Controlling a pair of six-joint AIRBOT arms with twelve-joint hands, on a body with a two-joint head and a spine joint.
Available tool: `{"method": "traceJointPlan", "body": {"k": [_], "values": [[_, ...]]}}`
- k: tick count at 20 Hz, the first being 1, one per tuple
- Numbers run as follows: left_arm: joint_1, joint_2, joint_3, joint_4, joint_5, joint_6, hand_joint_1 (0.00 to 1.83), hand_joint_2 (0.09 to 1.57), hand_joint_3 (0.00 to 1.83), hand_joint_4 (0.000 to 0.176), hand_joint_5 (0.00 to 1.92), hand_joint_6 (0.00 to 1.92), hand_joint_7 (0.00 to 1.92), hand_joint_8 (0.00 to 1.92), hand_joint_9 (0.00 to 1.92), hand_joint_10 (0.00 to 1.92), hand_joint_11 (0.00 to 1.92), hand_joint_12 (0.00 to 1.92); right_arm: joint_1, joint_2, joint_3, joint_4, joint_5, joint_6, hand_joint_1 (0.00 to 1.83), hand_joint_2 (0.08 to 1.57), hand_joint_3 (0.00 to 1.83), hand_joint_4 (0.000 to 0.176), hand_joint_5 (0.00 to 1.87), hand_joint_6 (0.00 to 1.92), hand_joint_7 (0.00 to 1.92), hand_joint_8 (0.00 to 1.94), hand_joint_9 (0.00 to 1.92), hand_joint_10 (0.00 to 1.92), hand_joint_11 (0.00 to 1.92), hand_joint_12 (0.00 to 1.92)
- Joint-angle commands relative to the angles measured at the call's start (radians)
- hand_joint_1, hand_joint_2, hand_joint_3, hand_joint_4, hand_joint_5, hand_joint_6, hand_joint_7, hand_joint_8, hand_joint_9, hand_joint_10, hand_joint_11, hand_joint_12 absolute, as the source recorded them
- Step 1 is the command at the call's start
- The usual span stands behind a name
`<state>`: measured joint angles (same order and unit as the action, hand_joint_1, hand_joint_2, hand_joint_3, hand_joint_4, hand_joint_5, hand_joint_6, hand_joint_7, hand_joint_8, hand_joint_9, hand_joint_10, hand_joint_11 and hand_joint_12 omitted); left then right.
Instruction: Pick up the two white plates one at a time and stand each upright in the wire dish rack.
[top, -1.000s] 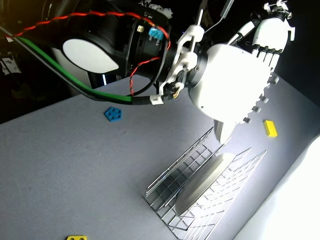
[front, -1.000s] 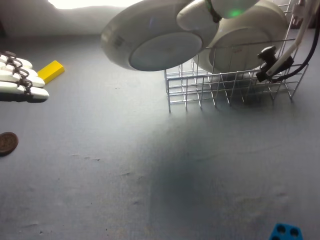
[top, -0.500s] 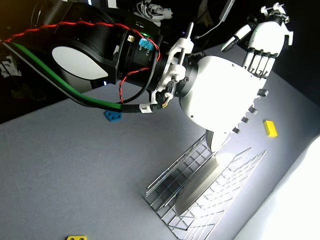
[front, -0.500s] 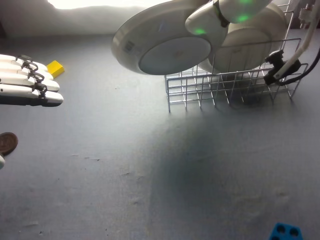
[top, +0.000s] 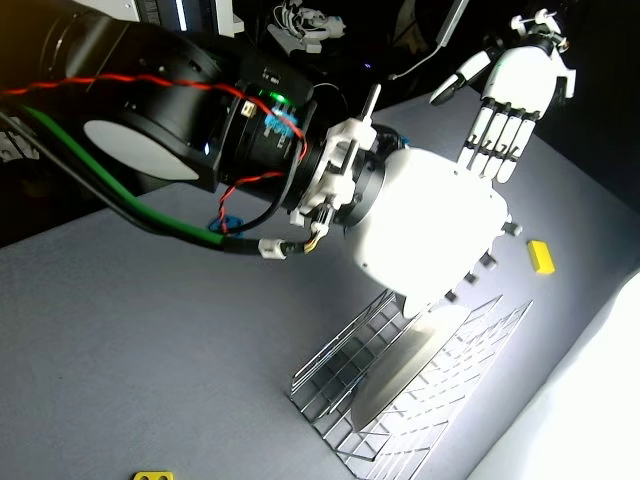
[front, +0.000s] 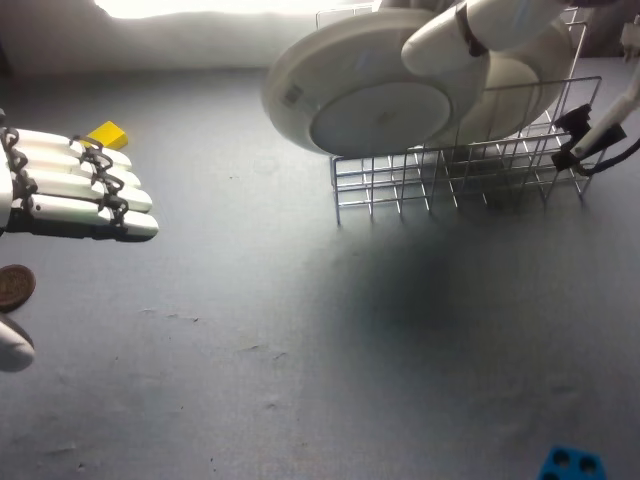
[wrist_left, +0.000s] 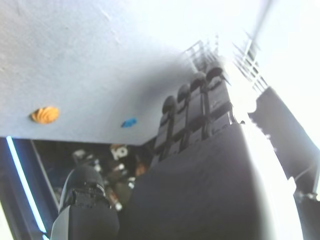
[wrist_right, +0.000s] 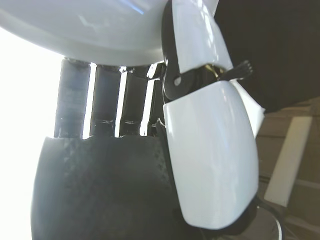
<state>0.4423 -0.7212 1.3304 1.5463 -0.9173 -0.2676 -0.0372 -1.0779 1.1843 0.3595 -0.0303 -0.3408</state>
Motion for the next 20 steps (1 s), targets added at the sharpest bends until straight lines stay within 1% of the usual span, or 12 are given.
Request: {"method": "traceJointPlan", "body": {"k": [1,3,4,8,12,13,15,17,18,19,20], "values": [[-0.013,0.005,0.000,-0.066,-0.018,-0.004,0.00,1.05,0.00,0.000,0.06,0.01,0.04,0.01,0.02,0.01,0.00,0.00,0.011,0.000,0.006,0.033,0.130,0.023,1.39,1.07,0.00,0.000,1.05,0.80,1.04,0.91,1.01,1.02,0.98,0.96],[-0.015,0.003,0.001,-0.066,-0.015,-0.004,0.00,1.05,0.00,0.000,0.04,0.00,0.02,0.00,0.00,0.00,0.00,0.00,0.011,-0.010,0.018,0.034,0.130,0.023,1.39,1.07,0.00,0.000,1.05,0.78,1.04,0.91,1.02,1.01,0.97,0.96],[-0.015,0.002,0.003,-0.066,-0.015,-0.004,0.00,1.04,0.00,0.000,0.05,0.01,0.03,0.00,0.01,0.00,0.00,0.00,0.011,-0.019,0.028,0.034,0.124,0.023,1.39,1.08,0.00,0.000,1.04,0.80,1.02,0.95,1.00,1.04,0.95,0.98],[-0.013,-0.005,0.022,-0.067,-0.014,-0.004,0.00,1.05,0.00,0.000,0.09,0.02,0.05,0.01,0.03,0.01,0.01,0.01,0.005,-0.046,0.060,0.034,0.095,0.017,1.39,1.07,0.00,0.000,1.07,0.73,1.01,0.96,1.01,1.03,0.96,0.99],[-0.010,-0.009,0.030,-0.067,-0.012,-0.006,0.00,1.05,0.00,0.000,0.04,0.00,0.02,0.00,0.00,0.00,0.00,0.00,-0.004,-0.058,0.087,0.034,0.094,0.017,1.39,1.07,0.00,0.000,1.08,0.72,1.01,0.98,1.01,1.04,0.95,0.99],[-0.010,-0.009,0.030,-0.067,-0.012,-0.006,0.00,1.06,0.00,0.000,0.06,0.01,0.03,0.01,0.02,0.01,0.00,0.00,-0.008,-0.062,0.093,0.034,0.094,0.017,1.38,1.08,0.00,0.000,1.08,0.70,0.95,1.07,1.01,1.04,0.99,0.98],[-0.010,-0.009,0.030,-0.067,-0.012,-0.006,0.00,1.05,0.00,0.000,0.05,0.00,0.02,0.00,0.01,0.00,0.00,0.00,-0.017,-0.070,0.106,0.035,0.094,0.017,1.38,1.08,0.00,0.000,1.06,0.80,0.98,0.98,1.01,1.02,0.98,0.97],[-0.010,-0.009,0.030,-0.067,-0.012,-0.006,0.00,1.05,0.00,0.000,0.07,0.01,0.05,0.01,0.03,0.01,0.01,0.00,-0.022,-0.073,0.113,0.035,0.095,0.017,1.39,1.07,0.00,0.000,1.03,0.83,1.05,0.89,1.00,1.02,0.96,0.99],[-0.010,-0.009,0.030,-0.067,-0.012,-0.006,0.00,1.06,0.00,0.000,0.07,0.01,0.05,0.01,0.03,0.01,0.01,0.00,-0.022,-0.073,0.114,0.035,0.095,0.017,1.38,1.08,0.00,0.000,1.04,0.83,0.99,0.96,1.00,1.03,0.97,0.99],[-0.010,-0.009,0.029,-0.067,-0.012,-0.006,0.00,1.05,0.00,0.000,0.07,0.00,0.04,0.01,0.03,0.01,0.01,0.00,-0.022,-0.073,0.115,0.035,0.095,0.016,1.39,1.08,0.00,0.000,1.06,0.79,1.00,0.97,1.00,1.04,0.95,1.01],[-0.010,-0.009,0.028,-0.067,-0.012,-0.006,0.00,1.05,0.00,0.000,0.06,0.00,0.03,0.00,0.02,0.00,0.00,0.00,-0.023,-0.073,0.115,0.034,0.096,0.015,1.39,1.08,0.00,0.000,1.05,0.81,1.01,0.94,1.00,1.04,0.96,1.02]]}}
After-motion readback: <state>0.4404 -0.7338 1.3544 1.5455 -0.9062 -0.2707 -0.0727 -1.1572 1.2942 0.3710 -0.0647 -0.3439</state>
